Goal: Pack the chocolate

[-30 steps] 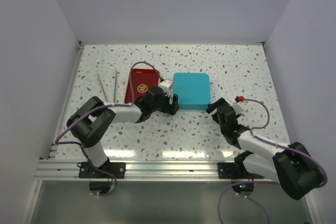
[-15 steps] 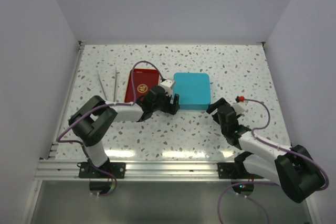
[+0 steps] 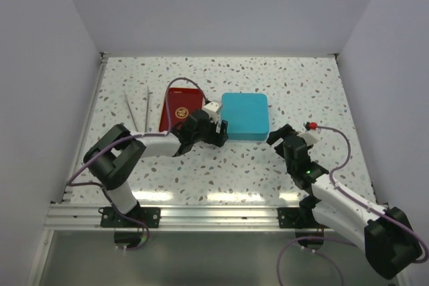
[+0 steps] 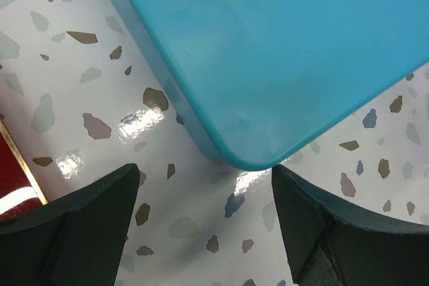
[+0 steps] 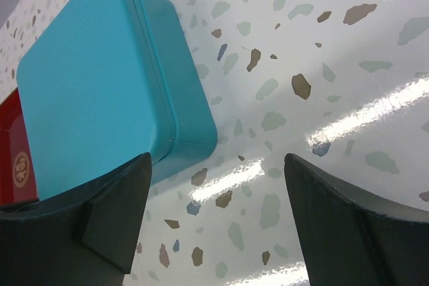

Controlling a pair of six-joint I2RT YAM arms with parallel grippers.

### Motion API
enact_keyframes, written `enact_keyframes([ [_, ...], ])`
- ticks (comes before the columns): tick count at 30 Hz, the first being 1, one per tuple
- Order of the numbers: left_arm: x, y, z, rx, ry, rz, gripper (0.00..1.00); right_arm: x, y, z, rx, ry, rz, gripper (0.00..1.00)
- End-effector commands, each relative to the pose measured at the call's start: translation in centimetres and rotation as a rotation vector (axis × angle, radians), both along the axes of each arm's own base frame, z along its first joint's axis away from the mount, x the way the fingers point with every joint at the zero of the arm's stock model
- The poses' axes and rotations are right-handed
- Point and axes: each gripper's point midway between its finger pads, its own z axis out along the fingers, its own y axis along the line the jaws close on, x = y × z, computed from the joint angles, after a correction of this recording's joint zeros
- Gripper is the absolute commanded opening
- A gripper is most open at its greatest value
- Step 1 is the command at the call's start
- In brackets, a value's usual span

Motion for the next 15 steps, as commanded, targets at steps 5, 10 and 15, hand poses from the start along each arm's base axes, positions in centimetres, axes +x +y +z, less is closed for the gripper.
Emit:
enact_keyframes([
  [5,-1.1,-0.6,5.3,-0.099,-0.138,-0.100,0.87,2.3,0.1,3.7,-0.080,-0.052,0.002,0.84],
  [10,-1.7,-0.5,5.7,-0.095,-0.141,-0.136,0.89,3.9,1.0,4.3,-0.072,-0.053,0.028,0.85],
  [15,-1.5,0.4,5.7,-0.100,-0.127,-0.099,0.89,6.1,1.8,4.7,-0.048,-0.052,0.061,0.85],
])
